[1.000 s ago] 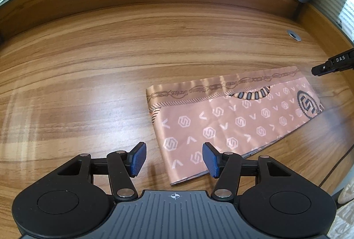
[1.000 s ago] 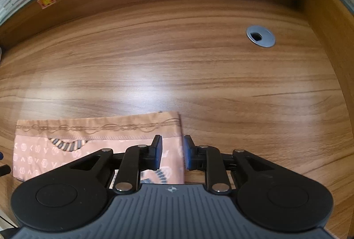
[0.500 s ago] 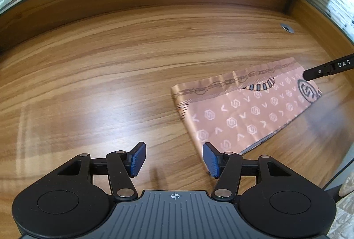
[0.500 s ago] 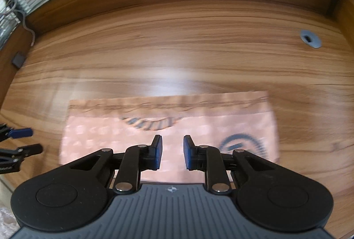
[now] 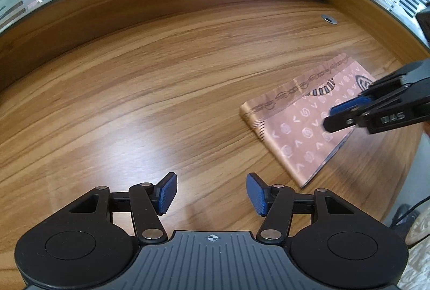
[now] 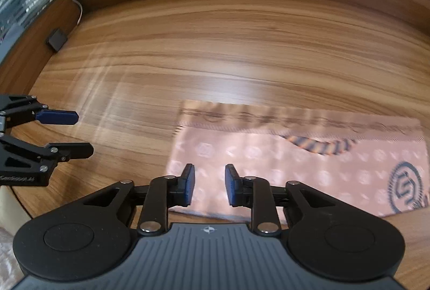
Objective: Fold clothes
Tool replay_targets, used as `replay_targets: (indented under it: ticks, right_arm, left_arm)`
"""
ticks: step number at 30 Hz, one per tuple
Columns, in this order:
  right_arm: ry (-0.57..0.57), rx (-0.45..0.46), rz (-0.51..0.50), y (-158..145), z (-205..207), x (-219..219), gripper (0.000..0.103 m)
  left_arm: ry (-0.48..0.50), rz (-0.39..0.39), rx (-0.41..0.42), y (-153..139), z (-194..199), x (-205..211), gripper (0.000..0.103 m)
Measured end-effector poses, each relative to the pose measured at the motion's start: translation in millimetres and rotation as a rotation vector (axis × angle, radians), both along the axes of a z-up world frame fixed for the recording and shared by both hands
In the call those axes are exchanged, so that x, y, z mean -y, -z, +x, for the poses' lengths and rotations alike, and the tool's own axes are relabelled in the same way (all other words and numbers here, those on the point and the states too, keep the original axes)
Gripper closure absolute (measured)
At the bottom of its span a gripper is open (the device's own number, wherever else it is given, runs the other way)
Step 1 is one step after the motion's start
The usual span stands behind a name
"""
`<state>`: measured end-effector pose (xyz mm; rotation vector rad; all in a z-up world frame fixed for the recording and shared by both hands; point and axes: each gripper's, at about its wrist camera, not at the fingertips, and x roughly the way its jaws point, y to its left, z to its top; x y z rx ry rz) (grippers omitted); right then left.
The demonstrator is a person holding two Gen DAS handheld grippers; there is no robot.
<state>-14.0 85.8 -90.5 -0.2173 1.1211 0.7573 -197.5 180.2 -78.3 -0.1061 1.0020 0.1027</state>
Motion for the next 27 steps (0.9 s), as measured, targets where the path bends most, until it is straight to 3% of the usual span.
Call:
replay_targets:
  ticks: [13,15,16,17,27]
  right_arm:
    - [-0.098,0.058,-0.140,22,-20,-76,0.074]
    - [-0.106,0.075,-0.169,24,-23,-80,0.081]
    - [-0.109,0.078,-0.185,26,-24,-82,0.097]
    - [-0.110,0.081,-0.195,27,-25,-83,0.099]
    - [-0.010,0.061,-0.098,-5,-11,-41,0.102]
  left_arm:
    - [-0.045,-0.017,0.012,2,-42,-37,0.042]
    - [-0.053,-0.020,0.012,2,-47,-40,0.041]
    - [-0.055,-0.021,0.012,3,-48,-41,0.041]
    - [-0.057,-0.022,0.012,3,-50,-42,0.041]
    - [-0.034,-0.041,0.024,2,-36,-34,0.040]
